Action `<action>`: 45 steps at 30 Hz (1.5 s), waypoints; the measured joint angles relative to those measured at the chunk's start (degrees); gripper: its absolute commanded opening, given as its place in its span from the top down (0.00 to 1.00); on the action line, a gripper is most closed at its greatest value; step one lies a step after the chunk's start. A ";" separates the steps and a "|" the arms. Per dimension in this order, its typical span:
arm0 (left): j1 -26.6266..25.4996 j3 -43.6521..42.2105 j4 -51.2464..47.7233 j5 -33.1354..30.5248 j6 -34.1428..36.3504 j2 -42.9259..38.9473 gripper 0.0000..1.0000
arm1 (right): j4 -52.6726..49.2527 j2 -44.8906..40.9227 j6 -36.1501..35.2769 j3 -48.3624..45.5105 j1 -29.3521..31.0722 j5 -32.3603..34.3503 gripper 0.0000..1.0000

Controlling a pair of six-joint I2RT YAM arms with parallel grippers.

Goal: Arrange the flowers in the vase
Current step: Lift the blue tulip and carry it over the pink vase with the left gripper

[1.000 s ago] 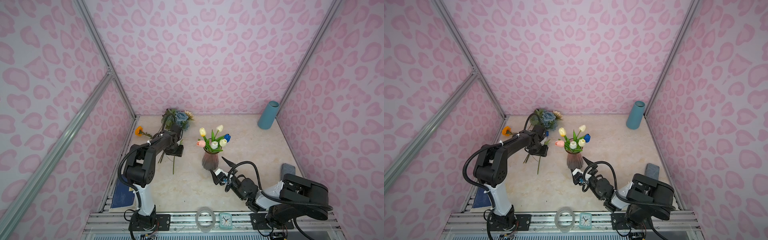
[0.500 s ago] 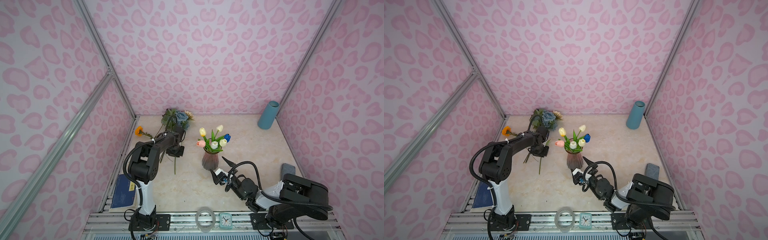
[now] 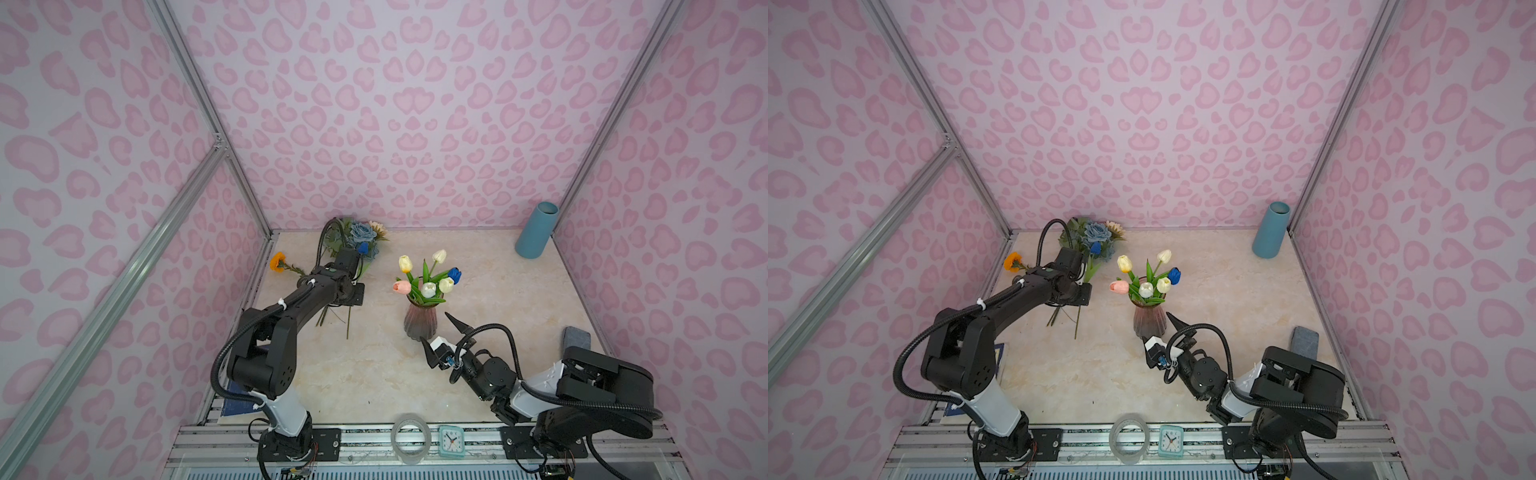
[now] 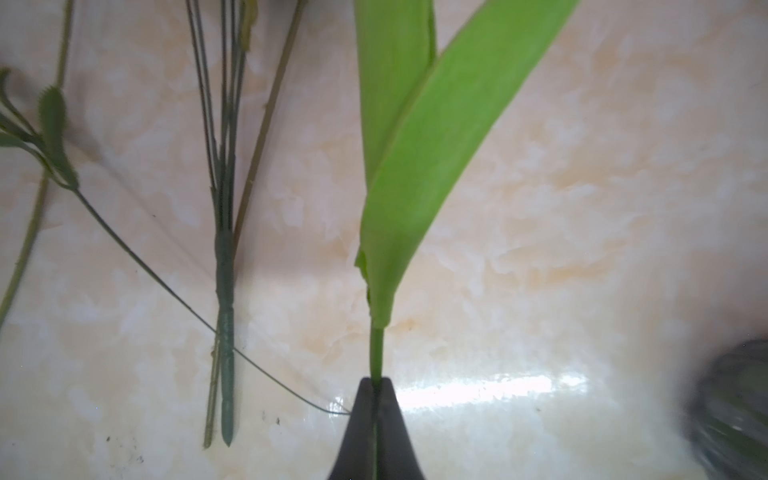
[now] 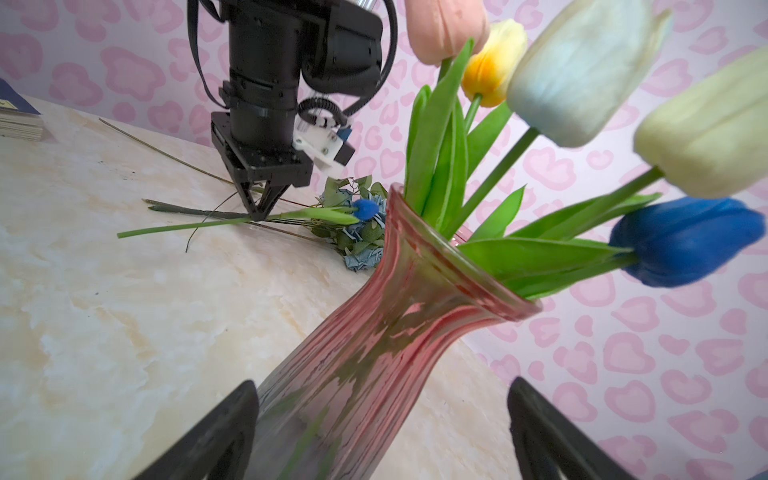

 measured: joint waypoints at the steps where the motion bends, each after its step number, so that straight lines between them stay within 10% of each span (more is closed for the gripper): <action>1: -0.13 -1.16 1.49 0.04 -0.07 -2.40 0.96 | 0.00 0.09 -0.02 0.02 0.00 0.28 0.07; 23: -13.27 -27.85 46.23 7.93 1.20 -51.19 0.97 | 0.07 -0.57 -0.42 1.90 0.35 8.39 0.10; 30: -23.56 -30.14 58.77 16.63 2.56 -45.97 0.97 | 0.02 -2.89 -0.42 1.14 0.35 9.81 0.14; 45: -27.78 -21.88 74.07 21.75 3.96 -23.02 0.97 | 0.13 -11.72 5.18 -3.58 -3.41 12.85 0.15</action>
